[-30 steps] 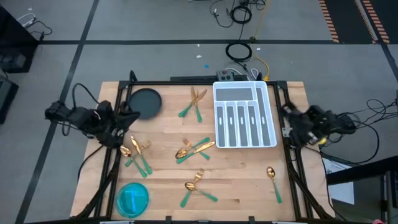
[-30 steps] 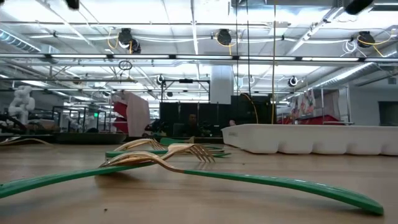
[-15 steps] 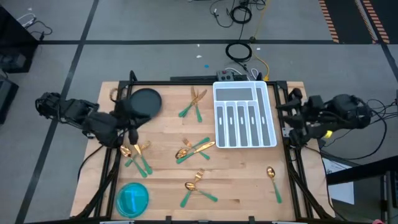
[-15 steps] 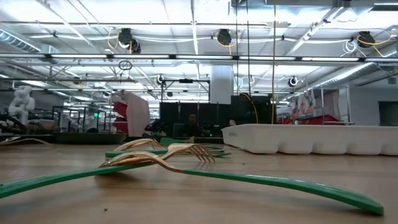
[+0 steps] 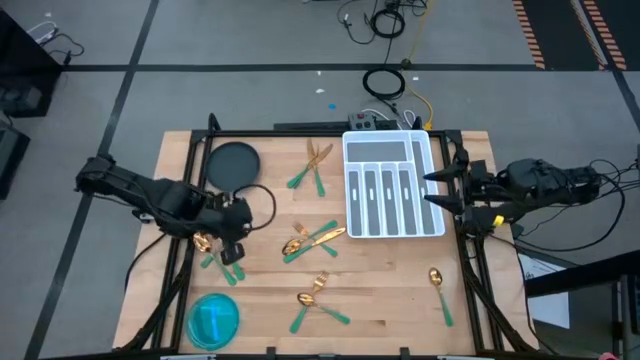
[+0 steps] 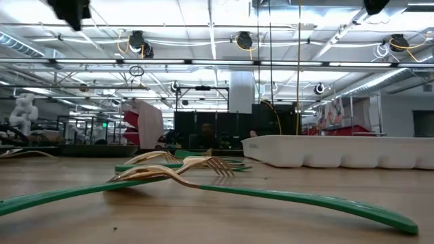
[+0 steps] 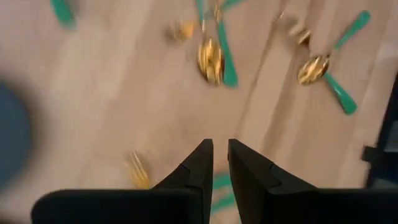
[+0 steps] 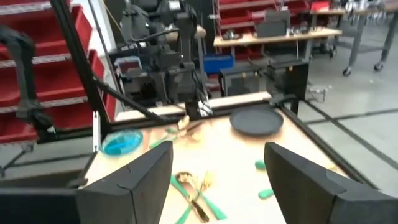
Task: Sort silverware
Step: Put the green knife on the silverware organizer
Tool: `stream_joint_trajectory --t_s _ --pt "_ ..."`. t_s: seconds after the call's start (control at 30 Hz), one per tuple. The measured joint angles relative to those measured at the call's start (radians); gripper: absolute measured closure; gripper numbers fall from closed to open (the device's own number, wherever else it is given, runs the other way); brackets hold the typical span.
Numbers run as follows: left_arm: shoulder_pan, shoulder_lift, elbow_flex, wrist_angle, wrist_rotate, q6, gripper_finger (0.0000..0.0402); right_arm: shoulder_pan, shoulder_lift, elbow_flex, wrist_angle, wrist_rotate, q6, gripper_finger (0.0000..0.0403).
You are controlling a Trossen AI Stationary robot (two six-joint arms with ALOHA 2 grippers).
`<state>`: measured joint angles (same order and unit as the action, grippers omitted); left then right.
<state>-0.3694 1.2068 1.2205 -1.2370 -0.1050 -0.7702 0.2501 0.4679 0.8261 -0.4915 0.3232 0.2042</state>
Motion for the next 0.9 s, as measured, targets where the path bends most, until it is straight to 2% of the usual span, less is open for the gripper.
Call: stream_joint_trajectory --t_s 0.1,0.33,0.4,0.5,0.57,0.7,0.8,0.9 --pt "-0.027 0.039 0.0 -0.069 0.003 -0.173 0.0344 0.0 0.009 0.0 -0.042 0.0 0.021 0.0156" --pt "-0.136 0.092 0.0 -0.101 -0.124 -0.34 0.0344 0.0 0.032 0.0 -0.09 -0.005 0.046 0.0156" --pt "-0.167 0.098 0.0 -0.161 -0.19 -0.519 0.0344 0.0 0.038 0.0 -0.091 -0.007 0.047 0.0156" --pt "-0.215 0.096 0.0 -0.268 -0.251 -0.893 0.0344 0.0 0.043 0.0 -0.09 -0.007 0.077 0.0156" --pt "-0.242 0.096 0.0 -0.332 -0.216 -1.079 0.0344 0.0 0.047 0.0 -0.09 -0.007 0.099 0.0156" --pt "-0.285 0.093 -0.028 -0.301 -0.192 -1.319 0.0345 0.0 0.051 0.0 -0.091 -0.007 0.106 0.0156" --pt "-0.302 0.097 -0.07 -0.228 -0.185 -1.345 0.0345 0.0 0.053 0.0 -0.091 -0.007 0.098 0.0156" --pt "-0.306 0.097 -0.122 -0.184 -0.085 -1.346 0.0345 0.0 0.054 0.0 -0.09 -0.007 0.096 0.0156"
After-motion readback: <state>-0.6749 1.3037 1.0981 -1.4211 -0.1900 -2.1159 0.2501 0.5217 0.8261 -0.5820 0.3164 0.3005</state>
